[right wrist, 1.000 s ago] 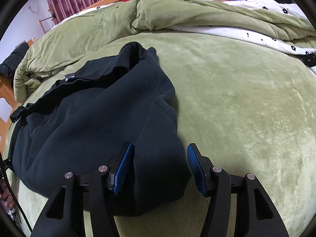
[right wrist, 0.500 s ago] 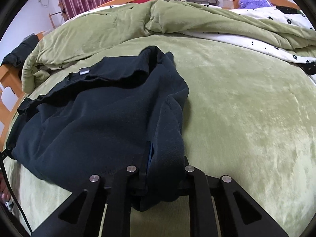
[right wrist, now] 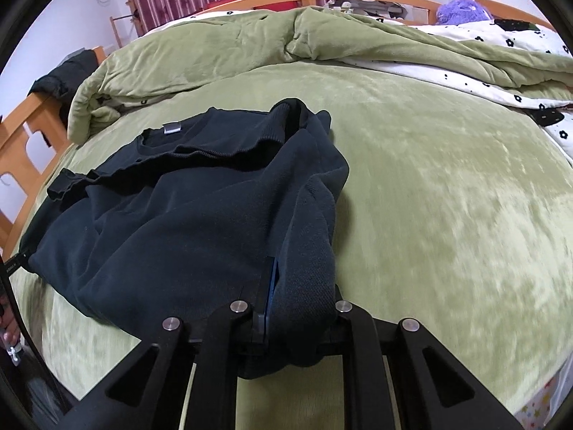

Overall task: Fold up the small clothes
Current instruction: 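Close both tools on the folded edge and lift it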

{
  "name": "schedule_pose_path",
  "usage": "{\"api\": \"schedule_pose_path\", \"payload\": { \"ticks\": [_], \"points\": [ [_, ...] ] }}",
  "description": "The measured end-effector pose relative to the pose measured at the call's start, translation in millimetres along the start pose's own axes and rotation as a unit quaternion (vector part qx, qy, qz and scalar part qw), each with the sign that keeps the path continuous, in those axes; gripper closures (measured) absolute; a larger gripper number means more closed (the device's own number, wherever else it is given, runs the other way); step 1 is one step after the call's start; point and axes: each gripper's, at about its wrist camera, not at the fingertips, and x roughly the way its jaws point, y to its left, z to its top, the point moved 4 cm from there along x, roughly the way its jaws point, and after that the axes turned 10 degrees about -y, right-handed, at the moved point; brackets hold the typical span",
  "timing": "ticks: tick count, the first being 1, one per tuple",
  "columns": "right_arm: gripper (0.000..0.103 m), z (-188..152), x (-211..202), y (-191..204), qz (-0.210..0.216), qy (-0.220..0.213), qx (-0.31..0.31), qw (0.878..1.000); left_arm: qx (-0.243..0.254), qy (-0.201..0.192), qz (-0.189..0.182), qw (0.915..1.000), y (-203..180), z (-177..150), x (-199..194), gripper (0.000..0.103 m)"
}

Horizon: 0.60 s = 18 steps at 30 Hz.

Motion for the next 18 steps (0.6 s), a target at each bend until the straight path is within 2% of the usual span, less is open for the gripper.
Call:
{"api": "schedule_pose_path", "payload": {
  "ticks": [8, 18],
  "points": [
    [0.088, -23.8, -33.1, 1.1, 0.005, 0.0, 0.001, 1.0, -0.008, 0.004, 0.001, 1.0, 9.1, -23.5, -32.5, 0.089],
    [0.088, -34.4, -47.2, 3.3, -0.001, -0.005, -0.014, 1.0, -0.016, 0.009, -0.002, 0.9998, 11.8, -35.6, -44.3, 0.088]
  ]
}}
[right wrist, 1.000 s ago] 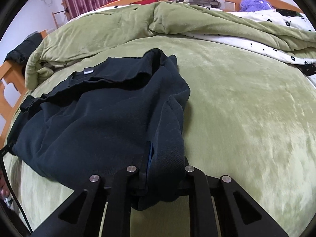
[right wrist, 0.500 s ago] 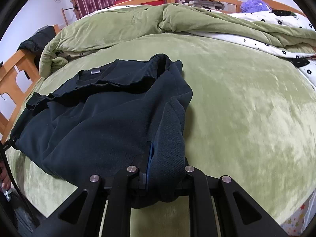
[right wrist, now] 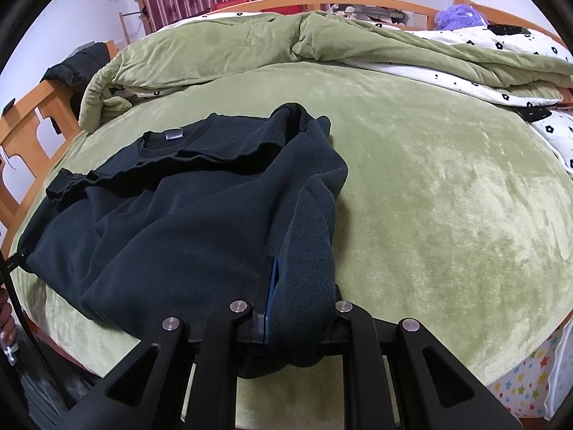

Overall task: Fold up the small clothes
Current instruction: 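Close both tools on the folded edge and lift it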

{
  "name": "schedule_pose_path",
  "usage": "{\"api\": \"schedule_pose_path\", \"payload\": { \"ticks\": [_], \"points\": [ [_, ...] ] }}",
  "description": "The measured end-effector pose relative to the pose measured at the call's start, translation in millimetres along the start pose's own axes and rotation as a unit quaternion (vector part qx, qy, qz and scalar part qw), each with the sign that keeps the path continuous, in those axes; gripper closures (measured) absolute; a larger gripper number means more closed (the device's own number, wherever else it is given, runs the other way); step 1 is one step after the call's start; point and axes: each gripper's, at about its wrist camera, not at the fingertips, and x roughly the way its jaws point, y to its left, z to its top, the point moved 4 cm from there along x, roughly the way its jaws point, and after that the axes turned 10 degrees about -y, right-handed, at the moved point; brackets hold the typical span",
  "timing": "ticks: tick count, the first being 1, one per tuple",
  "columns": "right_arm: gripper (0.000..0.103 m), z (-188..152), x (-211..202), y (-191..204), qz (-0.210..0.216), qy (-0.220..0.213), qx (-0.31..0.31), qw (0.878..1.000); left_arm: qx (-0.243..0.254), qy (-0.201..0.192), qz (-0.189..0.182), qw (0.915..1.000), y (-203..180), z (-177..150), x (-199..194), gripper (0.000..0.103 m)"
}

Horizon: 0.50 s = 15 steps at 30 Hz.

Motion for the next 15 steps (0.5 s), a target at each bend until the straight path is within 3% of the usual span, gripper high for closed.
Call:
{"api": "schedule_pose_path", "payload": {
  "ticks": [10, 14, 15],
  "points": [
    [0.075, -0.5, -1.2, -0.3, -0.021, 0.007, -0.019, 1.0, -0.029, 0.007, -0.02, 0.9994, 7.6, -5.0, -5.6, 0.075],
    [0.072, 8.5, -13.3, -1.7, -0.032, -0.019, -0.017, 0.999, -0.02, -0.005, -0.003, 0.9998, 9.9, -6.8, -14.9, 0.05],
    [0.072, 11.5, -17.2, -2.1, -0.03, -0.026, -0.014, 0.999, -0.014, -0.01, 0.001, 0.9998, 10.2, -6.0, -17.6, 0.05]
  ]
}}
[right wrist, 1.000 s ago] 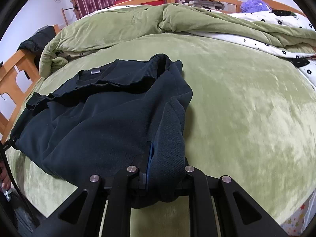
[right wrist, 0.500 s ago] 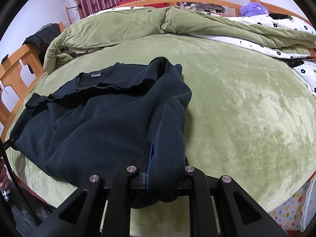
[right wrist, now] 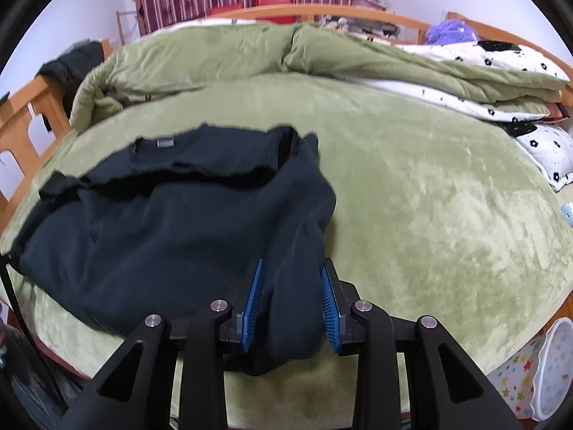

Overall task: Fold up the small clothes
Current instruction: 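Close both tools on the folded edge and lift it, then carry the folded edge over the sweatshirt with both tools, folding it in half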

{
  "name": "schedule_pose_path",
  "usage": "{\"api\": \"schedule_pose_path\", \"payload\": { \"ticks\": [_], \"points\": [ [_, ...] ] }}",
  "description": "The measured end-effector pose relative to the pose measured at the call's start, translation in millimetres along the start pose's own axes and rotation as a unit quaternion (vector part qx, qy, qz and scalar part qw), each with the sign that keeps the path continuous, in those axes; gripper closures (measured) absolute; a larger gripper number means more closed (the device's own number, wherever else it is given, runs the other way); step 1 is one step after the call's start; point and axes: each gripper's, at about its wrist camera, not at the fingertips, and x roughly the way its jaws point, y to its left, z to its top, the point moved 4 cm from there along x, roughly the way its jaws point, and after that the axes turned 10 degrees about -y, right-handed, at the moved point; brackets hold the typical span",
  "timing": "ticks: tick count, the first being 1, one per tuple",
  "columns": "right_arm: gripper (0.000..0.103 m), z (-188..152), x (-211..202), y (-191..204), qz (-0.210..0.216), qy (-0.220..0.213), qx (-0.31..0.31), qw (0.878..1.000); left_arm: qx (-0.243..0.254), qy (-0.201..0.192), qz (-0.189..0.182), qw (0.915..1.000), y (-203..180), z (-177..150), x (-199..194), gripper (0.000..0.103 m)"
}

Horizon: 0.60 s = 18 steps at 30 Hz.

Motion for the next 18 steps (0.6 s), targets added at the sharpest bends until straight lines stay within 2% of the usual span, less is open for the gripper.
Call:
{"api": "schedule_pose_path", "payload": {
  "ticks": [3, 10, 18],
  "points": [
    [0.072, 9.7, -7.5, -0.6, 0.003, -0.016, 0.003, 1.0, 0.006, -0.007, 0.002, 1.0, 1.7, 2.1, -8.7, 0.049],
    [0.072, 31.3, -8.3, 10.9, 0.013, -0.033, -0.002, 0.999, -0.01, -0.022, -0.023, 0.9995, 1.9, 24.3, -20.2, 0.049],
    [0.079, 58.4, 16.3, 39.8, 0.047, -0.031, -0.002, 0.998, 0.003, -0.015, -0.041, 0.999, -26.3, 48.1, 4.5, 0.048]
  ]
}}
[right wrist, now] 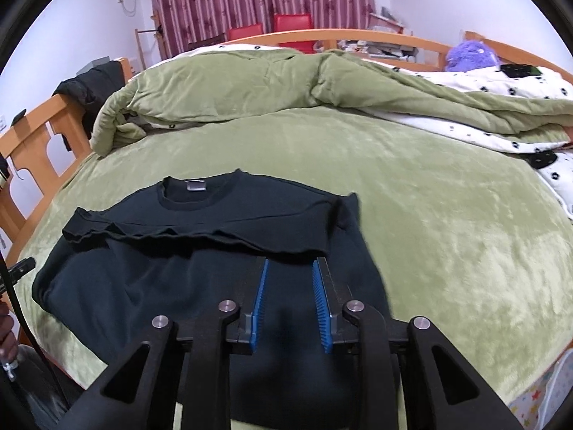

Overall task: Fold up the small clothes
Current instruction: 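Carry the folded edge over the sweatshirt with both tools, folding it in half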

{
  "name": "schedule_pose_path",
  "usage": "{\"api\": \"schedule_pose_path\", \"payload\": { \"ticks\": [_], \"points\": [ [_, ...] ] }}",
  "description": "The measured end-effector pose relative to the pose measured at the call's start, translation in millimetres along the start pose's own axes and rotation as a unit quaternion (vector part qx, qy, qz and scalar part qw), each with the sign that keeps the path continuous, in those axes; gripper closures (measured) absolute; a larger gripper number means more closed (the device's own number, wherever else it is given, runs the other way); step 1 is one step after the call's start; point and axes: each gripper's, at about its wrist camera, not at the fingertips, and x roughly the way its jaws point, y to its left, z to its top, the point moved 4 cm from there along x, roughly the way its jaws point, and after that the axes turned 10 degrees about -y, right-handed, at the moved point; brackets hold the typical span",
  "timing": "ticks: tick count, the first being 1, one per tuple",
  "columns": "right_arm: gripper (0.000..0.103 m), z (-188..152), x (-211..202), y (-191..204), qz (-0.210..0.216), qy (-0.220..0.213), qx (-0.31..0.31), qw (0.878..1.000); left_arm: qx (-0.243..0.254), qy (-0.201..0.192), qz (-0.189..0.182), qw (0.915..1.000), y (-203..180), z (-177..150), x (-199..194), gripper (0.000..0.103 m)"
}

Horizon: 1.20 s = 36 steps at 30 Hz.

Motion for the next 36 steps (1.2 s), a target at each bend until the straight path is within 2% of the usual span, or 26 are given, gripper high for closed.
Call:
{"api": "schedule_pose_path", "payload": {
  "ticks": [11, 16, 20, 26, 31, 36],
  "points": [
    [0.078, -29.4, 73.9, 26.8, 0.033, 0.084, -0.003, 0.996, 0.021, 0.046, -0.005, 0.9987, -23.8, -0.6, 63.9, 0.049],
    [0.079, -31.6, 102.2, 27.7, 0.022, 0.108, -0.003, 0.994, 0.05, 0.055, 0.004, 0.9972, -36.0, -2.8, 85.4, 0.049],
    [0.079, -17.4, 119.9, 23.3, 0.021, 0.116, 0.009, 0.993, 0.054, 0.053, -0.002, 0.9971, -43.6, 6.9, 99.2, 0.049],
    [0.086, 7.2, 147.4, 16.4, 0.016, 0.118, 0.014, 0.993, 0.038, 0.045, -0.01, 0.9982, -49.1, 31.6, 122.2, 0.049],
    [0.092, 20.6, 173.2, 19.3, 0.009, 0.117, -0.001, 0.993, 0.023, 0.038, 0.0, 0.999, -47.6, 45.8, 144.7, 0.049],
    [0.092, 35.6, 179.7, 16.8, -0.006, 0.093, -0.003, 0.996, -0.009, 0.039, 0.002, 0.9992, -38.4, 52.7, 157.3, 0.048]
  ]
}}
